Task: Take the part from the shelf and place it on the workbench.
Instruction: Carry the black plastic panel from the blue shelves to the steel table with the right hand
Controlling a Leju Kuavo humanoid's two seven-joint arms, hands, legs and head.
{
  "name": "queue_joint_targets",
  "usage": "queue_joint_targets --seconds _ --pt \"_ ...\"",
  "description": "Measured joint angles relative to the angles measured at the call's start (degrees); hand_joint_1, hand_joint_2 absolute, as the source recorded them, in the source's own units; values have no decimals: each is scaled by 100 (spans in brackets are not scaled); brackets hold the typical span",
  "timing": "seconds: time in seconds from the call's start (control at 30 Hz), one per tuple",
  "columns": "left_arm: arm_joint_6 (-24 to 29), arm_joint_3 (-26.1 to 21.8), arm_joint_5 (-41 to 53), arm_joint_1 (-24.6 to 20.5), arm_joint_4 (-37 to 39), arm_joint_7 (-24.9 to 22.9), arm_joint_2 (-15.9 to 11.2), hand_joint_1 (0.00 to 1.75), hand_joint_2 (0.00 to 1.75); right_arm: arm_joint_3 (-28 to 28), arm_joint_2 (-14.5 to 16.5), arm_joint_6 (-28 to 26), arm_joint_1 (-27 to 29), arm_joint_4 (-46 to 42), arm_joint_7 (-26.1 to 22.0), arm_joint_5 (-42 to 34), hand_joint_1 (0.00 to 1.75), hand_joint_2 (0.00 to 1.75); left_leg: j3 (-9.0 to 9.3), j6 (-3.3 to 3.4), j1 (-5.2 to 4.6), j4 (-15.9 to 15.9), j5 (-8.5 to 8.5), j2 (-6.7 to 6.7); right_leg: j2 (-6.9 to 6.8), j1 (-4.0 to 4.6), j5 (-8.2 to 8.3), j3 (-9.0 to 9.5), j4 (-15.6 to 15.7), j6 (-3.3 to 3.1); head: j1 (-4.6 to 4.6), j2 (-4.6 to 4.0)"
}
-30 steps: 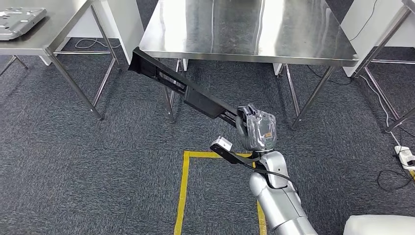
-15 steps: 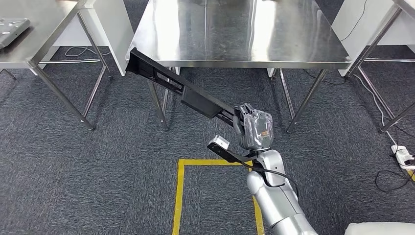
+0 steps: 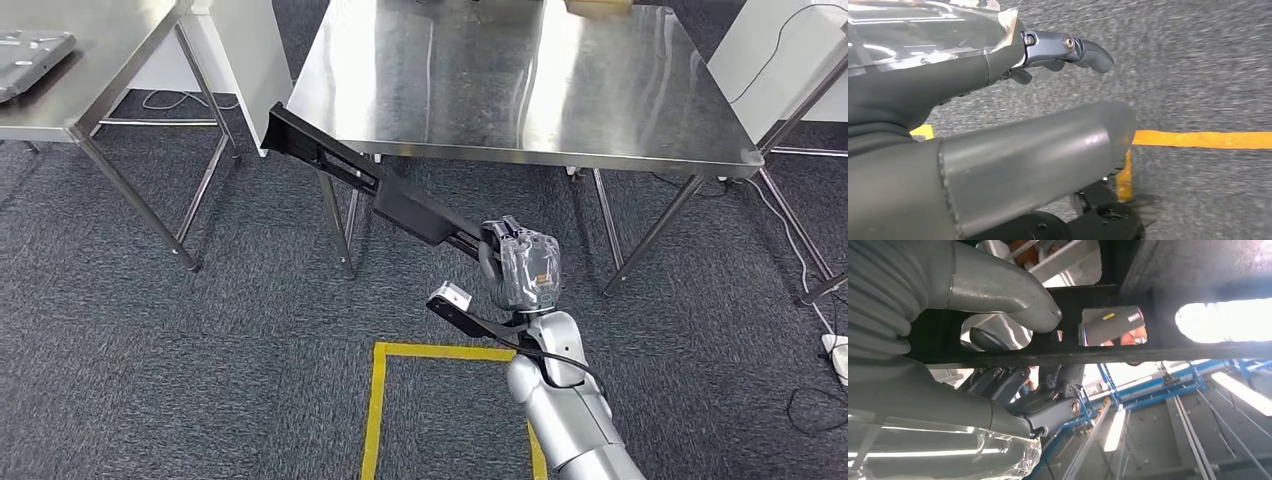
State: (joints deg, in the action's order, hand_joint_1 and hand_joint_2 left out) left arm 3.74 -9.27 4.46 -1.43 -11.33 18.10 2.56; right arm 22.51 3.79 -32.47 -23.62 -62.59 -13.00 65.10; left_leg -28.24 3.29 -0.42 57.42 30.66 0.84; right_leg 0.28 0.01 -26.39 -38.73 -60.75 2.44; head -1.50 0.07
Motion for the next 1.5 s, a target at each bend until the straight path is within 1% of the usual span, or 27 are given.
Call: queue_joint_targets --seconds 0.07,0.17,0.23,0.3,0.37,0.4,0.43,0.5,0.53,0.57,0.67,0.7,0.77,0.83,0.9,0.93,1.0,1.07,1.1,1.17,1.2,1.27,1.3,1.37,1.4,1.43,1.5 --pt "-1 -3 6 -3 2 -4 8 0 0 -1 -1 13 2 0 1 3 175 175 97 -50 -16 7 103 5 -8 37 291 104 228 -106 -8 1" --pt "-3 -7 16 -16 -4 -10 -1 0 0 -4 11 19 -9 -11 5 7 175 175 32 -115 -9 277 75 -14 9 0 259 290 297 -268 -8 1" --pt "-5 -8 19 -26 -8 -10 2 0 0 -9 25 20 -28 -18 9 12 175 175 -346 -184 17 873 94 -35 17 -37 192 421 340 -336 -25 1" --pt "-7 -9 24 -25 -7 -13 6 0 0 -10 34 21 -38 -16 14 31 175 175 -831 -269 67 1462 349 -43 27 -44 87 532 351 -366 -40 0" --pt "-7 -11 37 -19 -6 -16 2 0 0 -11 37 23 -30 -13 28 56 175 175 -1148 -330 114 1571 577 -56 46 -55 -42 681 351 -346 -43 1" --pt "-6 -13 45 -16 -6 -19 0 0 0 -12 39 25 -27 -12 38 68 175 175 -1198 -346 132 1402 512 -62 55 -63 -112 772 351 -329 -46 1" --pt "-6 -14 50 -16 -6 -22 -2 0 0 -13 43 25 -28 -11 48 74 175 175 -1177 -350 144 1103 281 -67 59 -70 -184 867 352 -309 -49 2" --pt "-5 -15 57 -6 -1 -29 -4 0 0 -15 55 26 -33 -7 57 78 175 175 -1075 -314 147 442 -404 -72 71 -67 -319 1005 360 -253 -70 1" --pt "-5 -15 62 -3 0 -33 -6 0 0 -16 61 27 -40 -4 58 78 175 175 -1028 -274 132 241 -644 -72 79 -60 -373 1043 377 -216 -76 1" --pt "-4 -15 66 1 2 -36 -6 0 0 -17 66 28 -49 -1 62 80 175 175 -1003 -223 114 138 -763 -72 87 -51 -402 1076 374 -172 -85 1" --pt "-2 -15 74 -11 -7 -39 -2 0 0 -20 77 28 -77 1 68 90 175 175 -856 -90 101 61 -725 -68 76 -50 -417 1097 280 -61 -90 2" --pt "-2 -16 75 -18 -9 -39 -3 0 0 -18 80 28 -95 2 67 90 175 175 -791 -52 107 39 -706 -65 62 -57 -426 987 97 -44 -82 2" --pt "0 -21 78 -30 -10 -40 -5 0 0 -12 89 27 -134 14 66 90 175 175 -681 9 110 12 -630 -56 39 -66 -562 532 -611 -47 -57 1" --pt "2 -29 77 -33 -10 -43 -6 0 0 -8 91 27 -135 37 66 89 175 175 -575 32 102 10 -522 -44 36 -67 -818 21 -1252 -76 -42 1" --pt "2 -43 76 -29 -9 -48 -4 0 0 -8 91 27 -118 65 66 89 175 175 -417 25 97 10 -397 -23 34 -67 -831 -170 -1190 -49 -37 2" --pt "3 -50 76 -28 -9 -50 0 0 0 -8 91 27 -119 77 66 89 175 175 -325 16 96 9 -330 -14 31 -65 -662 -133 -883 -10 -32 2" --pt "9 -65 76 -29 -8 -52 13 0 0 -5 91 27 -138 99 64 88 175 175 -180 -20 85 8 -193 -1 4 -47 -109 25 -105 45 -17 0" --pt "36 -94 69 -39 -4 -58 27 0 0 -1 106 28 -174 135 62 86 175 175 -88 -86 65 6 -88 8 -20 -15 258 146 280 -25 -1 0" --pt "54 -111 64 -44 -3 -62 30 0 0 1 121 28 -201 155 62 84 175 175 -42 -120 53 21 -67 10 -19 -9 299 179 305 -88 2 1" --pt "83 -138 59 -51 -7 -67 30 0 0 2 163 25 -258 185 63 80 175 175 -94 -176 53 176 -96 0 -2 -42 326 278 340 -174 -4 1" --pt "90 -147 61 -56 -8 -67 33 0 0 3 185 23 -288 199 63 77 175 175 -218 -201 56 387 -120 -14 2 -63 301 336 359 -210 -12 1" --pt "95 -158 68 -61 -10 -66 40 0 0 9 226 20 -341 228 62 66 175 175 -638 -261 76 1020 -25 -42 6 -76 220 444 383 -283 -29 1" --pt "98 -160 71 -58 -10 -66 43 0 0 14 242 20 -357 247 61 56 175 175 -879 -292 88 1328 117 -49 9 -73 167 496 384 -310 -38 1" --pt "105 -170 74 -45 -10 -67 44 0 0 22 258 18 -364 293 57 32 175 175 -1236 -329 102 1615 335 -57 22 -68 59 620 385 -322 -43 0" --pt "109 -178 77 -41 -10 -67 43 0 0 25 261 17 -364 316 56 20 175 175 -1295 -328 104 1523 282 -61 29 -66 3 691 385 -318 -47 1" --pt "110 -186 81 -40 -10 -68 43 0 0 27 267 17 -365 336 55 8 175 175 -1261 -312 103 1263 90 -63 36 -64 -53 770 386 -310 -50 1" --pt "114 -204 89 -40 -10 -68 38 0 0 31 288 15 -375 362 55 -12 175 175 -1049 -244 82 537 -452 -61 46 -49 -167 931 387 -280 -50 0"
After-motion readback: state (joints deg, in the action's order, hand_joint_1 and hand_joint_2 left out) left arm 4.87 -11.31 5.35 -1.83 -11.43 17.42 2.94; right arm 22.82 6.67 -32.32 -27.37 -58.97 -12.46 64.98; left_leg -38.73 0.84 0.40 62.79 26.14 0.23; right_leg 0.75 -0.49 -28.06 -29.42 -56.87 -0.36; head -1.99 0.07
